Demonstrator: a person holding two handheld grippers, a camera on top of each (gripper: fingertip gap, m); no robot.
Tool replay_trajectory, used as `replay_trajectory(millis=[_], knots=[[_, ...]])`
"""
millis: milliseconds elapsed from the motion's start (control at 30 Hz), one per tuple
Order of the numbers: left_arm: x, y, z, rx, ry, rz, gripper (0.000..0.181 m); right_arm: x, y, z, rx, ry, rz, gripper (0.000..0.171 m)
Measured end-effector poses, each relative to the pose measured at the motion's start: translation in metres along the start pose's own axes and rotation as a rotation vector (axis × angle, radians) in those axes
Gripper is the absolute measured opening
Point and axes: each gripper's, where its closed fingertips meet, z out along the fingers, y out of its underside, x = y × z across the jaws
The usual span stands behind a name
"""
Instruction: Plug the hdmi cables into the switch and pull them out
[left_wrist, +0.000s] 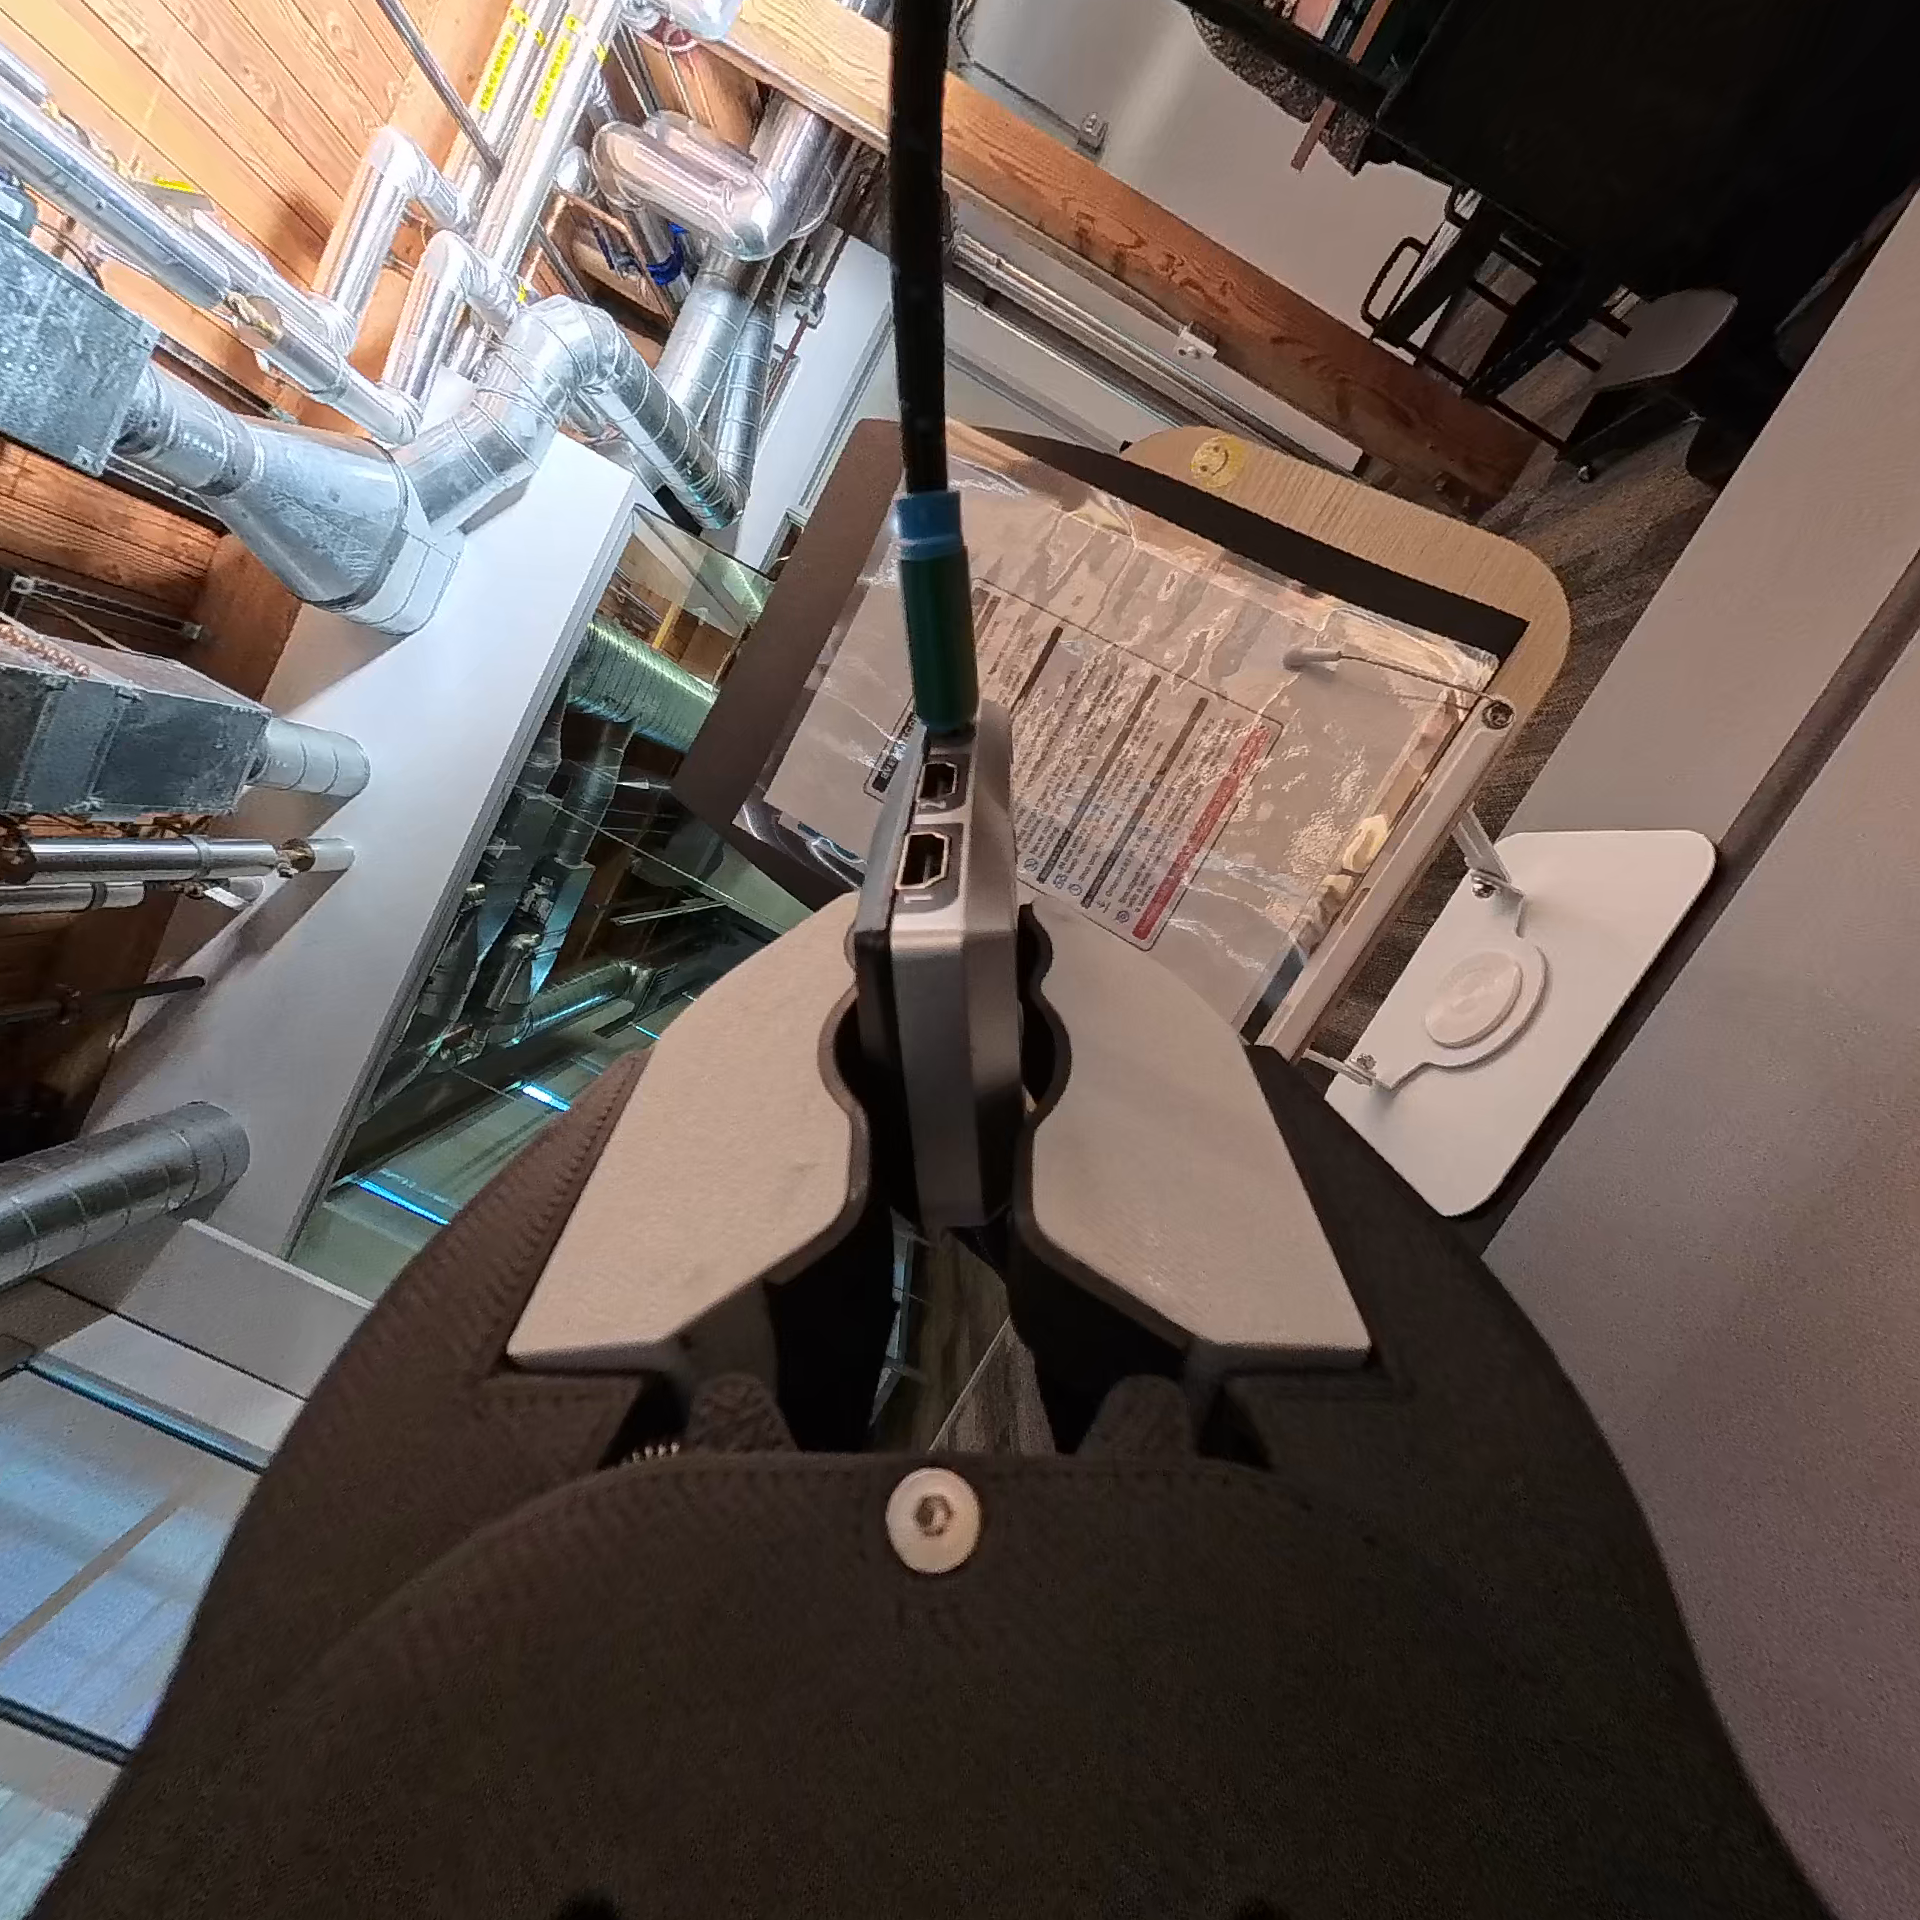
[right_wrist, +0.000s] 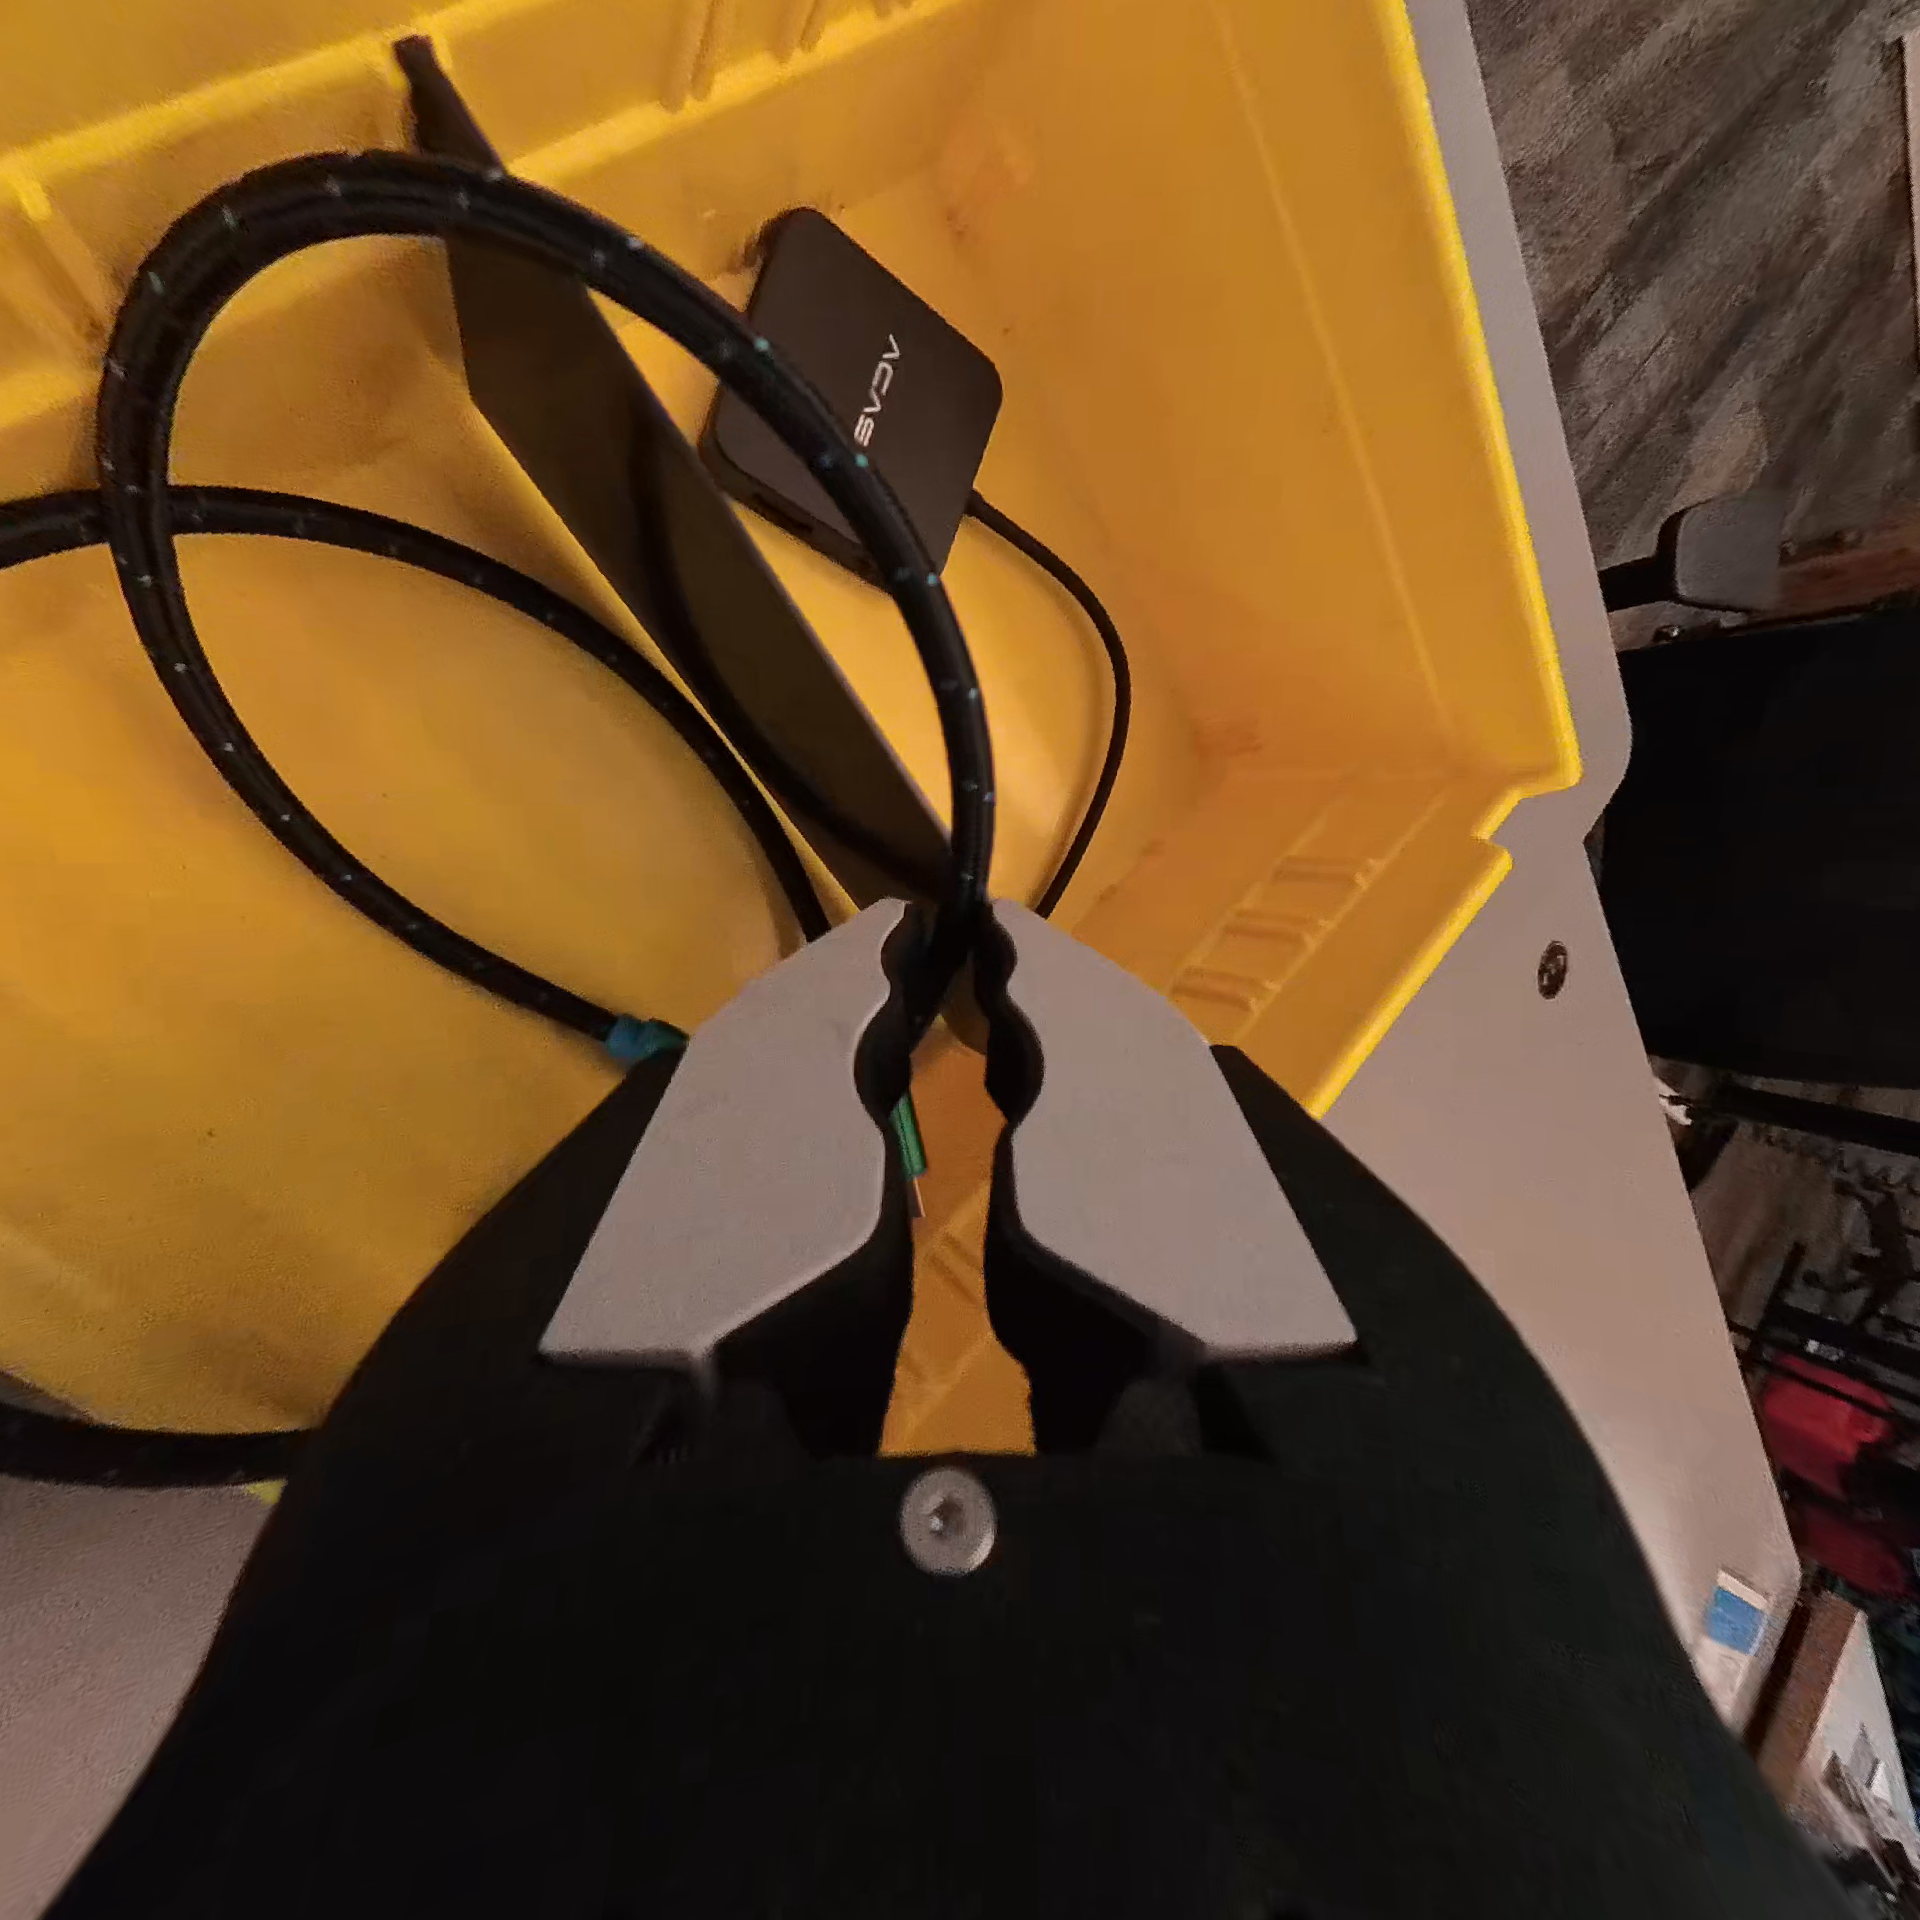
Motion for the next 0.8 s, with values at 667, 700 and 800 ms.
replay_trajectory(millis=[667, 700, 800], knots=[[0.003, -0.001, 0.000, 0.007, 0.009, -0.001, 0.022, -0.029, 0.000, -0.013, -0.030, -0.185, 0.145, 0.033], [0.004, -0.002, 0.000, 0.008, 0.012, 0.000, 0.022, -0.025, -0.005, -0.020, 0.001, -0.150, 0.136, 0.037], [0.010, -0.005, 0.002, 0.019, 0.023, 0.012, 0.022, -0.007, -0.025, -0.050, 0.086, -0.032, 0.123, 0.036]])
